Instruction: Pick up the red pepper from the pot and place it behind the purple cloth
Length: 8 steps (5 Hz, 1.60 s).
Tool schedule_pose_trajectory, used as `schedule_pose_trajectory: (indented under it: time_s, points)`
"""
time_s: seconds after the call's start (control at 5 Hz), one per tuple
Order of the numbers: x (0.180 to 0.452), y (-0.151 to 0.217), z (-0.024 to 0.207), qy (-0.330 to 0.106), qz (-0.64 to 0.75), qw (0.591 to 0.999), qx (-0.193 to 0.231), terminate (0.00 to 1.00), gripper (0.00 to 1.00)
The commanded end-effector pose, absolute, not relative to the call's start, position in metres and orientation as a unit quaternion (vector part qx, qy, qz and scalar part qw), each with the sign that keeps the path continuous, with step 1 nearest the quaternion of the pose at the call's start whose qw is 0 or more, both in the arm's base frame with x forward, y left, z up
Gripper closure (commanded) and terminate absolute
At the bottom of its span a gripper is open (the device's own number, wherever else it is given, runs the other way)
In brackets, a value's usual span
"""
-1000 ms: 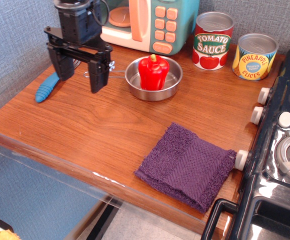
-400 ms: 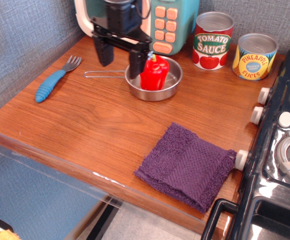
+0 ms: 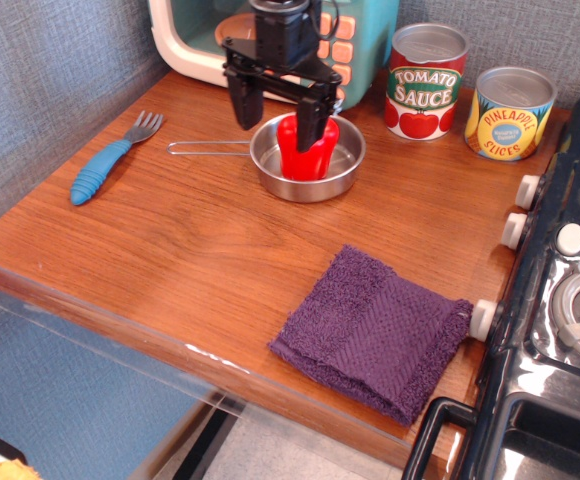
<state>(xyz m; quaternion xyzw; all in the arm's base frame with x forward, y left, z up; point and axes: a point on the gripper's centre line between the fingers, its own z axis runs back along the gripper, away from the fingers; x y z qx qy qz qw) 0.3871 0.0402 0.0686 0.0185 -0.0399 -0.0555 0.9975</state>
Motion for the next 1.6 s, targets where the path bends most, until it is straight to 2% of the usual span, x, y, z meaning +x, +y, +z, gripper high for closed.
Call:
schedule_pose_trajectory:
  time_s: [0.0,0.8,1.0,1.2,1.4]
  points:
    - [0.401,0.024,0.092,-0.092,-0.048,0.995,0.002,0.00,0.00]
    - [0.415,0.036,0.054,-0.038,-0.048,0.998,0.025,0.00,0.00]
    - [0.417,0.030,0.066,-0.052,-0.060,0.997,0.023,0.00,1.00]
    - [0.423,0.027,0.105,-0.106,-0.067,0.992,0.017,0.00,1.00]
    - [0.424,0.009,0.154,-0.171,-0.093,0.981,0.006,0.00,1.00]
